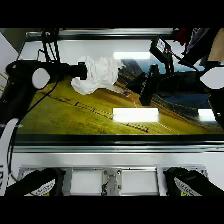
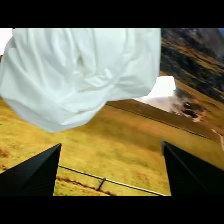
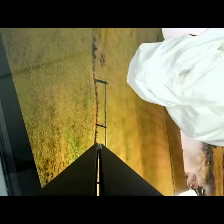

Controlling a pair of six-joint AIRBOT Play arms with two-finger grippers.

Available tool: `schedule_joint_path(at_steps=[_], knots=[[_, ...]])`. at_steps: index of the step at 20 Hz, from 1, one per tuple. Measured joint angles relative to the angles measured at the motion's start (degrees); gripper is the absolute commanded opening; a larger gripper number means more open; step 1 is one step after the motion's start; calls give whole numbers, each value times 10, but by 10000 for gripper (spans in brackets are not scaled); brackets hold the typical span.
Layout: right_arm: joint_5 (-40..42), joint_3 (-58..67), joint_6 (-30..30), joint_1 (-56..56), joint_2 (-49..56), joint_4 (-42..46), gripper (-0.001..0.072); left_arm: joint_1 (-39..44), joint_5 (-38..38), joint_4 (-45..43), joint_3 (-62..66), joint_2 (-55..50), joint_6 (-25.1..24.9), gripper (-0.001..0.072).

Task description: Fold the clothes and pants, and hang the long-sleeved shirts on hangers.

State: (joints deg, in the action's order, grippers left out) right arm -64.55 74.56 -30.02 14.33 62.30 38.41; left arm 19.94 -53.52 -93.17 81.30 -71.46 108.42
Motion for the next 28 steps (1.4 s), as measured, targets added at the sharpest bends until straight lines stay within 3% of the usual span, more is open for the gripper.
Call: schedule_joint_path(at_steps=[8, 12, 17, 18, 20, 24, 28], knots=[[0, 0, 0, 0, 0, 0, 27, -89, 55, 2, 142, -278, -2, 720], [0, 0, 0, 0, 0, 0, 27, -85, 71, 5, 238, -402, -10, 720], [0, 0, 0, 0, 0, 0, 27, -63, 75, 55, 332, -505, -62, 720], [0, 0, 0, 0, 0, 0, 27, -61, 76, 62, 340, -517, -67, 596], [0, 0, 0, 0, 0, 0, 27, -59, 76, 68, 342, -531, -69, 13], [0, 0, 0, 0, 0, 0, 27, -66, 40, 77, 341, -524, -54, 19], [0, 0, 0, 0, 0, 0, 27, -73, 14, 75, 341, -426, -50, 19]])
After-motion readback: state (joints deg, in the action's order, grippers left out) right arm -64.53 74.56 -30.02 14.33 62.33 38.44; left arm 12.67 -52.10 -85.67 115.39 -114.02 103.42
